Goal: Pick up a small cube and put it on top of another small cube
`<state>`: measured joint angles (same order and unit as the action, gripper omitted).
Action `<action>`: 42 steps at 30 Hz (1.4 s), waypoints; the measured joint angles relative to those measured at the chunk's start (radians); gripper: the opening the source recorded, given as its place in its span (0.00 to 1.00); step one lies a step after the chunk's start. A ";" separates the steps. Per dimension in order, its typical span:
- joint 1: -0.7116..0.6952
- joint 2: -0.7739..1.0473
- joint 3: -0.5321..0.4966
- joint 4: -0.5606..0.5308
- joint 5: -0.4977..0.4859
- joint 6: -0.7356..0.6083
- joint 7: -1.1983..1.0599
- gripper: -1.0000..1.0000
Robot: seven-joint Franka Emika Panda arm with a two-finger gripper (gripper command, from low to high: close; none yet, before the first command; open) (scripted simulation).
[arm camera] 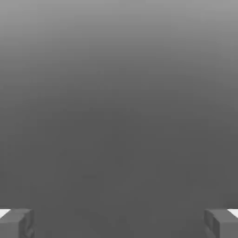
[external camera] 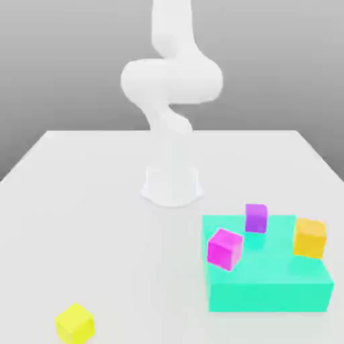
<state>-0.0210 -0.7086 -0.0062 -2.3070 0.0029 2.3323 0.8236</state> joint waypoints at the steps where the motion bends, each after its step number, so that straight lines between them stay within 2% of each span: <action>1: -0.009 0.039 -0.003 -0.003 0.000 0.014 0.011 0.50; 16: -0.112 0.586 -0.065 -0.045 0.017 0.209 0.154 0.50; 27: -0.188 0.986 -0.106 -0.075 0.072 0.350 0.227 0.50; 32: -0.218 1.168 -0.078 -0.045 0.111 0.477 0.207 0.50; 33: -0.222 1.189 -0.073 -0.041 0.115 0.493 0.204 0.00; 39: -0.225 1.199 -0.070 -0.039 0.116 0.501 0.204 0.00; 42: -0.215 1.131 -0.084 -0.054 0.101 0.448 0.216 0.00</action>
<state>-0.2355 0.4225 -0.0902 -2.3606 0.1035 2.7804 1.0392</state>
